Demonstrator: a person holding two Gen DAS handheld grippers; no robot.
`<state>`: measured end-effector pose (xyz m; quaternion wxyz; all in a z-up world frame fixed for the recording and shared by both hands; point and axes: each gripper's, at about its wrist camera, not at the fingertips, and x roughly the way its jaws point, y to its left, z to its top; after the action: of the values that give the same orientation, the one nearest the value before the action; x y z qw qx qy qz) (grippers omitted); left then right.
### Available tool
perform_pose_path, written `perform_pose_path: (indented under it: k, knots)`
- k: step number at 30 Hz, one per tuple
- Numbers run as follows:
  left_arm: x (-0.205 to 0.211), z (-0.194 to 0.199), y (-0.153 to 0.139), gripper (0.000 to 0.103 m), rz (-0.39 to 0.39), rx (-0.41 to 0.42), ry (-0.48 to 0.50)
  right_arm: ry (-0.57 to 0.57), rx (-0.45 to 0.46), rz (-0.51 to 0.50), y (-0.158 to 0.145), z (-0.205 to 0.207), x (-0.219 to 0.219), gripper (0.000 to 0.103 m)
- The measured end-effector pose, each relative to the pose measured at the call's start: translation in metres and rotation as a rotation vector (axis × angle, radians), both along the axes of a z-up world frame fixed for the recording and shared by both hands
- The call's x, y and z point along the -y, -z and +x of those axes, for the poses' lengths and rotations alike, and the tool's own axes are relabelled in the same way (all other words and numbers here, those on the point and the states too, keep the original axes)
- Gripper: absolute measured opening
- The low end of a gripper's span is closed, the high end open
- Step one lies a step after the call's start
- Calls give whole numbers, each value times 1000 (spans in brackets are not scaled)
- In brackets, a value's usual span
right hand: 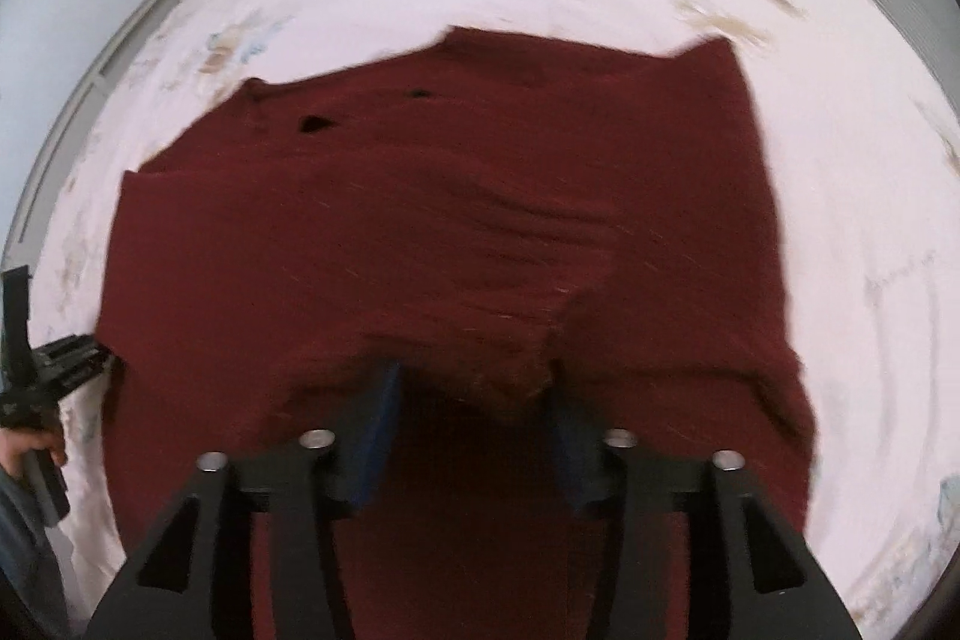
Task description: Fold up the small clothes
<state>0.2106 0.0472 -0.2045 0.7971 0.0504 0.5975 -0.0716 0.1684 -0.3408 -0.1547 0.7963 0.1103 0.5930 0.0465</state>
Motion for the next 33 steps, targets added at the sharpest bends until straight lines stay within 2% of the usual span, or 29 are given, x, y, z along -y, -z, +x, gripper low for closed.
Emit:
perform_pose_path:
  k: [4,6,8,12,16,19,21,22,23,24,25,27,33]
  knots:
    - [0,0,1,15,0,1,0,26,-63,-12,0,-15,22,58]
    - [1,-1,1,15,1,1,2,34,-52,7,-7,-19,31,62]
    - [1,-1,1,15,3,1,4,51,-37,7,-18,-19,40,71]
    - [2,1,2,15,6,-3,2,81,-21,-23,-27,-1,52,75]
    - [4,1,2,15,11,3,0,73,-43,-32,-8,29,45,75]
    - [4,-2,1,15,7,10,-10,18,-96,-92,19,49,26,75]
    - [6,-4,0,15,18,21,-6,-13,-84,-93,27,53,14,75]
    - [7,-5,-1,15,27,27,1,-23,-71,-87,27,53,10,70]
    - [10,-6,-1,15,40,34,9,-39,-51,-80,26,53,6,43]
    - [12,-7,-1,15,46,38,13,-48,-47,-78,24,53,4,28]
    - [13,-7,-2,15,51,41,14,-52,-48,-77,22,53,2,17]
    - [15,-8,-2,15,53,45,10,-63,-22,-65,13,53,1,13]
    - [24,-12,-8,15,69,65,14,-41,163,-135,-35,53,11,13]
